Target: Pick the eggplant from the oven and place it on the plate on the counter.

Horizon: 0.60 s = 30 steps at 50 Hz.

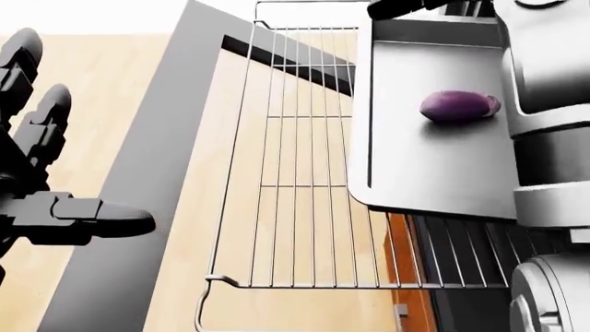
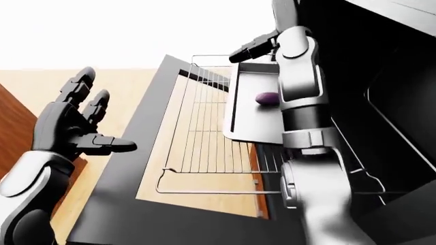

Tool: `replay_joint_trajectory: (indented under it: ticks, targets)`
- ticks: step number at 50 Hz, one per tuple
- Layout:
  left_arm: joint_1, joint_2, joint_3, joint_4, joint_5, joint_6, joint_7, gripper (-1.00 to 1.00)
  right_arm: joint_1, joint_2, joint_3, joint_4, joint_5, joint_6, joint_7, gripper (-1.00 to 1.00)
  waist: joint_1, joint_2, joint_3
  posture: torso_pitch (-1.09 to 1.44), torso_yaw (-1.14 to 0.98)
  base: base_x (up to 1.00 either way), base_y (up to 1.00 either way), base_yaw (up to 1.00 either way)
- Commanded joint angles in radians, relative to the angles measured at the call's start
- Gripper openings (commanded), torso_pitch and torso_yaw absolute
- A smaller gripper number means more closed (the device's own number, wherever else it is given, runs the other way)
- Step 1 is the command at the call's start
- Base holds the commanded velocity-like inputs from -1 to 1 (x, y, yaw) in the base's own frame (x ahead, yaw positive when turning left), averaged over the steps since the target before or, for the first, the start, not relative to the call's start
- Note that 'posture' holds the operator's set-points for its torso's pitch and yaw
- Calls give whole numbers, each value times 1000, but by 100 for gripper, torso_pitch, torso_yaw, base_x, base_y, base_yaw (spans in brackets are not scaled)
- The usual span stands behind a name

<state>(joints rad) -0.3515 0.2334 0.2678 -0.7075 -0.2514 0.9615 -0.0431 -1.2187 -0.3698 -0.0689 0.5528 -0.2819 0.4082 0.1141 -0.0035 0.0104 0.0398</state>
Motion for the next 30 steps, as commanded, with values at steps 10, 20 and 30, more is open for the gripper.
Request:
replay_joint_trajectory:
  ticks: [10, 20, 30]
  targets:
    - [4, 17, 35, -21, -25, -54, -7, 100, -183, -75, 31, 424, -300, -346, -18, 100, -1, 4, -23, 0, 0, 0, 0, 0]
    - [3, 25, 32, -11, -28, -63, -4, 100, -235, -83, 49, 582, -458, -430, 8, 100, -2, 6, -19, 0, 0, 0, 0, 0]
    - [11, 26, 29, -5, -22, -72, -9, 100, -206, -57, 58, 663, -582, -485, -60, 100, -1, 6, -23, 0, 0, 0, 0, 0]
